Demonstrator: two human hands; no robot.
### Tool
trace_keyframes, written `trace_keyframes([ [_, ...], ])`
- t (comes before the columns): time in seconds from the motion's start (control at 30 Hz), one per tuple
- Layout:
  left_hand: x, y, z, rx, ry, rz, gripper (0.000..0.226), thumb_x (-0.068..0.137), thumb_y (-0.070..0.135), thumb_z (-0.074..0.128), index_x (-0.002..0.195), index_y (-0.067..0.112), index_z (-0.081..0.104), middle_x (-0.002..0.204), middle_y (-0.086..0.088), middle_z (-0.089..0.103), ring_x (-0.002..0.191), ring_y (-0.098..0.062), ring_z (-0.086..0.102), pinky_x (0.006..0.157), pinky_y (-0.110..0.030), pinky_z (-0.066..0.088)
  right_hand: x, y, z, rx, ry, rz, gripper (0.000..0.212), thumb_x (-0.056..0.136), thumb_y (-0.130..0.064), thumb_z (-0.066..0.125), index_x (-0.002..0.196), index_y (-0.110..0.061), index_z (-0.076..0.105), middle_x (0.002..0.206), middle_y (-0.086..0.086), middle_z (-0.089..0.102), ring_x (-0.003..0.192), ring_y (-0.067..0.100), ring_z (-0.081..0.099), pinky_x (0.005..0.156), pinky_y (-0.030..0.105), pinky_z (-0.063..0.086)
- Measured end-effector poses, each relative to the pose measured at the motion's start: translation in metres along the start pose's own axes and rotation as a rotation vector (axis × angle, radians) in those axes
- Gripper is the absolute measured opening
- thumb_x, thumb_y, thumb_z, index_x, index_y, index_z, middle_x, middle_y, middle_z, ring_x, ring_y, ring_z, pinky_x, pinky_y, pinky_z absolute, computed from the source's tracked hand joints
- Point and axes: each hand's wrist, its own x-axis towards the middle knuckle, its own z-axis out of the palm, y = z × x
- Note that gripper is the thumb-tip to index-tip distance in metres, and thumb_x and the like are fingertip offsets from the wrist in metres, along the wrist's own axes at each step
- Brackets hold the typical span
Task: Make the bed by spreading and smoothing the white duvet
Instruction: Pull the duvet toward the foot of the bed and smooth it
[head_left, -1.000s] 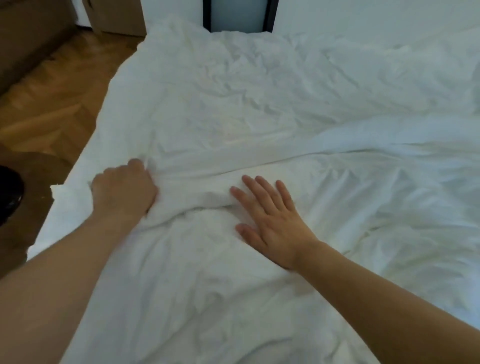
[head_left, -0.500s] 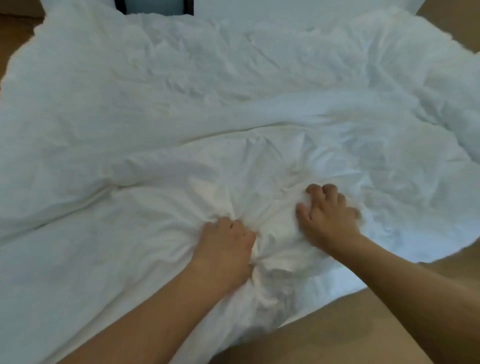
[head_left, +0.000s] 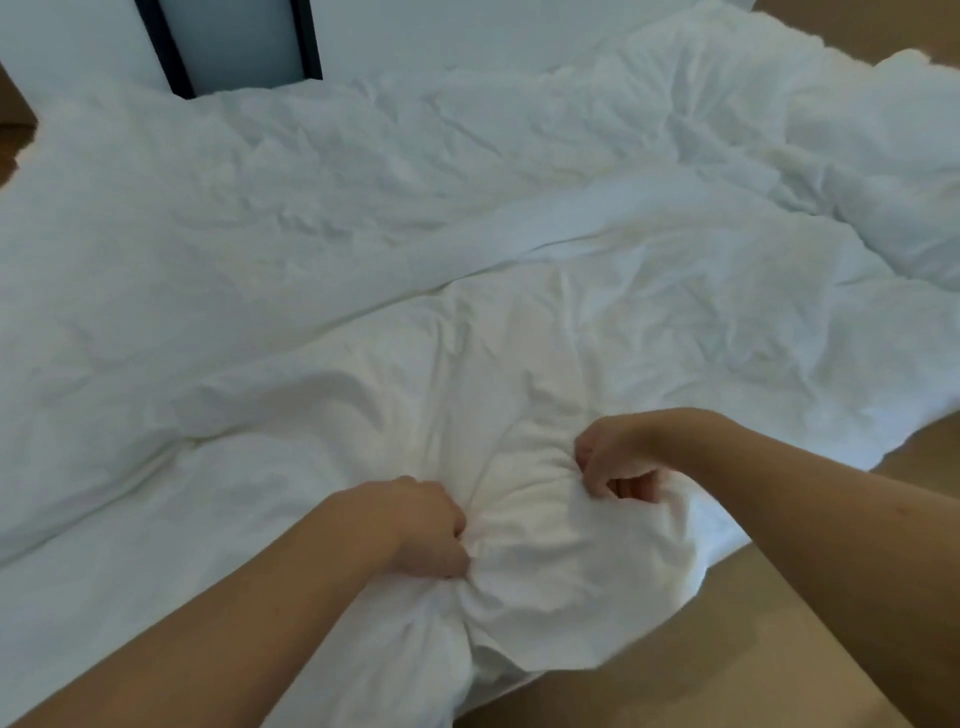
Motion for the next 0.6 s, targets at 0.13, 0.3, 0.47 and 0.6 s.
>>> trace_keyframes([
  [0.13, 0.006, 0.043, -0.026, 0.147, 0.001, -0.030, 0.035, 0.088, 0.039, 0.058, 0.114, 0.016, 0.061, 0.123, -0.006, 0.060, 0.107, -0.026, 0.059, 0.084, -0.033, 0.045, -0.001, 0.049, -0.023, -0.025, 0.635, -0.066, 0.026, 0.088, -0.020, 0.048, 0.111, -0.017, 0.061, 0.113, 0.005, 0.062, 0.102, 0.026, 0.058, 0.091, 0.038, 0.048],
  [0.3, 0.032, 0.129, -0.044, 0.078, 0.193, 0.119, 0.071, 0.070, 0.078, 0.058, 0.113, 0.022, 0.047, 0.106, 0.000, 0.055, 0.092, -0.022, 0.054, 0.077, -0.034, 0.045, 0.021, 0.137, -0.042, 0.169, 0.727, 0.318, 0.061, 0.087, -0.047, 0.044, 0.141, -0.025, 0.028, 0.143, 0.011, 0.028, 0.132, 0.038, 0.028, 0.104, 0.059, 0.031],
  [0.47, 0.087, 0.182, -0.031, 0.432, 0.174, 0.073, 0.051, 0.092, 0.037, 0.054, 0.136, 0.013, 0.046, 0.124, -0.006, 0.057, 0.110, -0.027, 0.059, 0.088, -0.039, 0.050, 0.044, 0.179, -0.025, 0.181, 0.564, 0.235, 0.078, 0.080, -0.073, 0.040, 0.147, -0.045, 0.011, 0.155, 0.003, 0.007, 0.142, 0.039, 0.012, 0.108, 0.068, 0.019],
  [0.6, 0.083, 0.197, -0.040, 0.256, -0.146, 0.220, 0.034, 0.094, 0.018, 0.048, 0.124, 0.006, 0.056, 0.112, -0.012, 0.060, 0.105, -0.031, 0.058, 0.087, -0.037, 0.045, 0.033, 0.190, -0.014, 0.113, 0.517, 0.149, 0.049, 0.093, -0.052, 0.040, 0.141, -0.046, 0.032, 0.142, 0.001, 0.027, 0.133, 0.033, 0.028, 0.104, 0.066, 0.028],
])
